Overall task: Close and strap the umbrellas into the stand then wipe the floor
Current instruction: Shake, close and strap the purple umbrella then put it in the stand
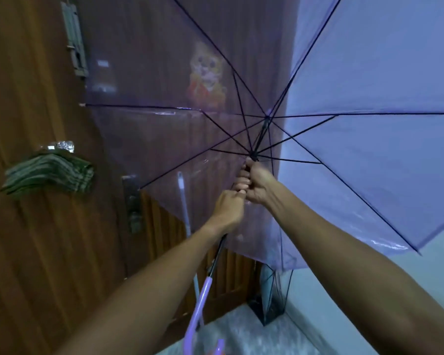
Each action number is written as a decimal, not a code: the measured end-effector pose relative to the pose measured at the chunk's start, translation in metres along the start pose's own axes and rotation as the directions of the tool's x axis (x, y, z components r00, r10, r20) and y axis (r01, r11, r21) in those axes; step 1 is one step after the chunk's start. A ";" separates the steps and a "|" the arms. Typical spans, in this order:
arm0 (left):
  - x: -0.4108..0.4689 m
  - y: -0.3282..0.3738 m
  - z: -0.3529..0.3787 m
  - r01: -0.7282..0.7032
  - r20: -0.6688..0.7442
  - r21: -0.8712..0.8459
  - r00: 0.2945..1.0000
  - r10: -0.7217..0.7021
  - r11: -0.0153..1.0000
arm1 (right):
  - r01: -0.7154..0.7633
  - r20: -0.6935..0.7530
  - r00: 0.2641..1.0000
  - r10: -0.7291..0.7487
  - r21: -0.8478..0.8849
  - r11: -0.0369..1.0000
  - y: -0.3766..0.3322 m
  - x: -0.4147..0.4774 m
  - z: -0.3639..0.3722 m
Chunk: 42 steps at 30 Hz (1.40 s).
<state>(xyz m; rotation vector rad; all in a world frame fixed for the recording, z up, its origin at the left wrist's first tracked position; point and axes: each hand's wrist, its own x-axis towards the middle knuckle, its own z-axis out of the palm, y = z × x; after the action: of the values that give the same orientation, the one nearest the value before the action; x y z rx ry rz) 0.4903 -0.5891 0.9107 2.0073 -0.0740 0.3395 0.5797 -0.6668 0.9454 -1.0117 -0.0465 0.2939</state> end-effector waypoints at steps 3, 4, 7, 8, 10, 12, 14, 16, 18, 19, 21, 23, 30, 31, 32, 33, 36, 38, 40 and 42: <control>0.014 0.011 0.019 0.037 0.015 -0.090 0.999 -0.036 0.995 | 0.107 -0.072 0.992 -0.106 0.009 0.994 -0.020 0.009 -0.010; 0.019 0.011 0.027 0.081 0.065 -0.167 0.995 -0.071 0.983 | 0.159 -0.081 0.984 -0.159 -0.015 0.987 -0.029 0.011 -0.013; 0.016 -0.006 0.043 0.199 0.332 -0.309 0.939 -0.091 0.930 | 0.269 -0.065 0.961 -0.270 -0.021 0.963 -0.068 0.015 -0.030; 0.011 -0.011 0.048 0.215 0.385 -0.334 0.920 -0.075 0.918 | 0.279 -0.067 0.958 -0.279 -0.012 0.960 -0.082 0.017 -0.038; 0.005 -0.011 0.060 0.224 0.399 -0.403 0.916 -0.050 0.887 | 0.270 -0.068 0.961 -0.270 -0.005 0.963 -0.102 0.022 -0.052; 0.008 0.002 0.070 0.221 0.382 -0.479 0.924 -0.025 0.849 | 0.250 -0.051 0.967 -0.249 0.005 0.968 -0.112 0.028 -0.061; 0.019 0.014 0.076 0.271 0.403 -0.536 0.914 -0.040 0.800 | 0.239 -0.047 0.970 -0.237 0.054 0.969 -0.120 0.035 -0.065; 0.031 0.022 0.075 0.324 0.443 -0.544 0.894 -0.063 0.774 | 0.229 -0.052 0.973 -0.225 0.121 0.966 -0.119 0.037 -0.067; 0.043 0.029 0.075 0.355 0.452 -0.543 0.887 -0.091 0.761 | 0.194 -0.025 0.981 -0.193 0.188 0.963 -0.106 0.036 -0.067; 0.050 0.033 0.075 0.361 0.438 -0.544 0.892 -0.111 0.758 | 0.159 0.000 0.987 -0.163 0.224 0.962 -0.097 0.036 -0.068; 0.058 0.040 0.079 0.361 0.402 -0.535 0.904 -0.146 0.764 | 0.078 0.065 0.993 -0.099 0.271 0.959 -0.084 0.038 -0.071; 0.061 0.042 0.087 0.347 0.363 -0.507 0.916 -0.170 0.789 | 0.049 0.090 0.993 -0.078 0.285 0.957 -0.084 0.040 -0.078; 0.055 0.055 0.104 0.296 0.360 -0.440 0.923 -0.136 0.848 | 0.148 -0.021 0.989 -0.147 0.239 0.960 -0.117 0.044 -0.106; 0.051 0.053 0.105 0.312 0.401 -0.442 0.907 -0.126 0.841 | 0.156 -0.021 0.988 -0.155 0.224 0.962 -0.124 0.045 -0.109; 0.046 0.052 0.107 0.331 0.442 -0.427 0.888 -0.125 0.841 | 0.165 -0.025 0.986 -0.164 0.212 0.963 -0.132 0.045 -0.112; 0.040 0.051 0.109 0.347 0.469 -0.413 0.874 -0.130 0.842 | 0.179 -0.033 0.984 -0.176 0.200 0.963 -0.138 0.045 -0.115; 0.030 0.052 0.115 0.354 0.439 -0.454 0.888 -0.141 0.817 | 0.195 -0.080 0.980 -0.183 0.183 0.964 -0.149 0.046 -0.117; 0.031 0.055 0.120 0.348 0.390 -0.472 0.906 -0.162 0.810 | 0.184 -0.121 0.979 -0.165 0.175 0.967 -0.151 0.045 -0.115; 0.032 0.055 0.123 0.357 0.377 -0.470 0.908 -0.182 0.807 | 0.172 -0.140 0.979 -0.149 0.167 0.971 -0.148 0.047 -0.115; 0.033 0.052 0.122 0.387 0.395 -0.472 0.896 -0.202 0.792 | 0.150 -0.130 0.983 -0.129 0.168 0.974 -0.143 0.049 -0.116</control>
<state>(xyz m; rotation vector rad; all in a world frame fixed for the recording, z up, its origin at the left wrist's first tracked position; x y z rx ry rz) 0.5361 -0.7176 0.9154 1.4525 -0.0498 -0.2130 0.6787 -0.8202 0.9992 -0.8421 0.0157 0.1062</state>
